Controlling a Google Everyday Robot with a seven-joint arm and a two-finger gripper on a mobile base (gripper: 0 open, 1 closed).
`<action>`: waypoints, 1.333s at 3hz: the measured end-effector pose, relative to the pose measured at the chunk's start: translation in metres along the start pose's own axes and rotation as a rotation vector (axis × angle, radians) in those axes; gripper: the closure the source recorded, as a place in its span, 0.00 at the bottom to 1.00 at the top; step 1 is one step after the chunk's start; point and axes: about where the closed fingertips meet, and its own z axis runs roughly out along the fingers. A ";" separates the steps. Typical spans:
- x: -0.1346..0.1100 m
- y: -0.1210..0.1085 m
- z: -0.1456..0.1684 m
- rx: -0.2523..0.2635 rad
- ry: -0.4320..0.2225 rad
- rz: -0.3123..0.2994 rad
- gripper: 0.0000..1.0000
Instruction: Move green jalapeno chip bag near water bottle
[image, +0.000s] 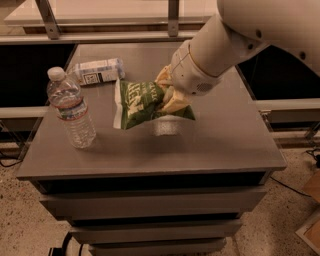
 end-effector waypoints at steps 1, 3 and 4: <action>0.003 0.002 0.018 -0.016 0.015 -0.020 1.00; 0.003 0.003 0.038 -0.036 0.017 -0.045 0.97; 0.001 0.004 0.044 -0.044 0.014 -0.051 0.75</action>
Offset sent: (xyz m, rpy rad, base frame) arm 0.0109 0.0164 -0.0358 -0.0446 -0.0029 0.0458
